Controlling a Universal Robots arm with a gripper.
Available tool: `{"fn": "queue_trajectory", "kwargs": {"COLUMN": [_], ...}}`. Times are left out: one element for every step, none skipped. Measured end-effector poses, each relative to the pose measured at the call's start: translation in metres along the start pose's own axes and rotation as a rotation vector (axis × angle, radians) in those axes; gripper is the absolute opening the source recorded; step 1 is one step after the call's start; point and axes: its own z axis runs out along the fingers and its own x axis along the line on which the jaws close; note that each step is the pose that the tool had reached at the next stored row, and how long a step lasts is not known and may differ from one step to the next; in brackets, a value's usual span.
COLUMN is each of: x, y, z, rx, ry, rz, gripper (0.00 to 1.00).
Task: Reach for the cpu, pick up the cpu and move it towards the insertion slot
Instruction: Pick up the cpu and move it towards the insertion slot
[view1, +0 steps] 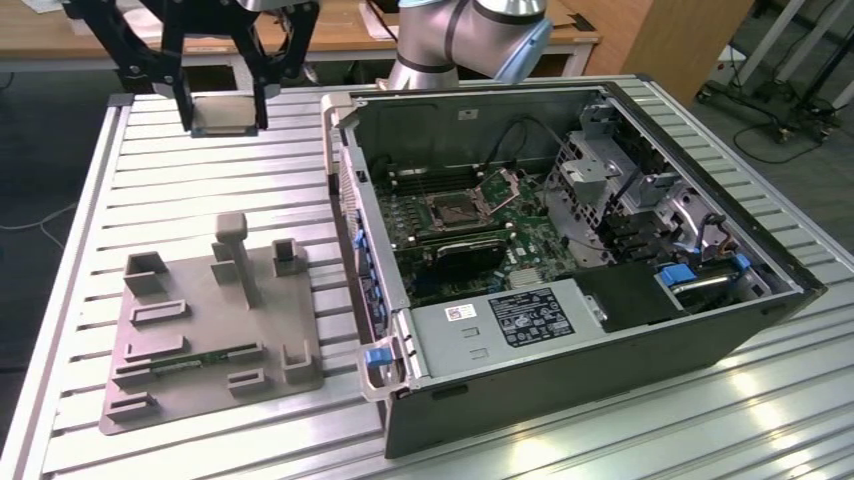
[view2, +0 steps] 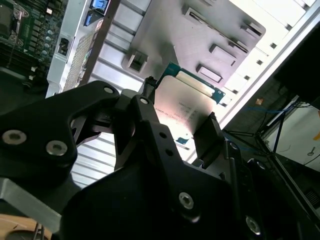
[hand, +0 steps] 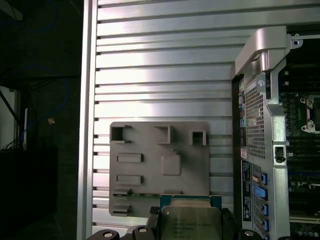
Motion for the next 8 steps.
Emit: {"fn": "queue_trajectory", "kwargs": {"x": [-0.0009, -0.0016, -0.0024, -0.0031, -0.0039, -0.0047, -0.0055, -0.0062], "y": [0.0000, 0.0000, 0.0000, 0.0000, 0.0000, 0.0001, 0.0000, 0.0000], "z": [0.0000, 0.0000, -0.0001, -0.0001, -0.0002, -0.0002, -0.0003, -0.0003], "rx": [0.0000, 0.0000, 0.0000, 0.0000, 0.0000, 0.0000, 0.0000, -0.0001], "ry": [0.0000, -0.0001, 0.0000, 0.0000, 0.0000, 0.0000, 0.0000, -0.0001], "rz": [0.000, 0.000, 0.000, 0.000, 0.000, 0.000, 0.000, 0.000], "gripper": [0.55, 0.55, 0.55, 0.55, 0.55, 0.55, 0.55, 0.55]}}
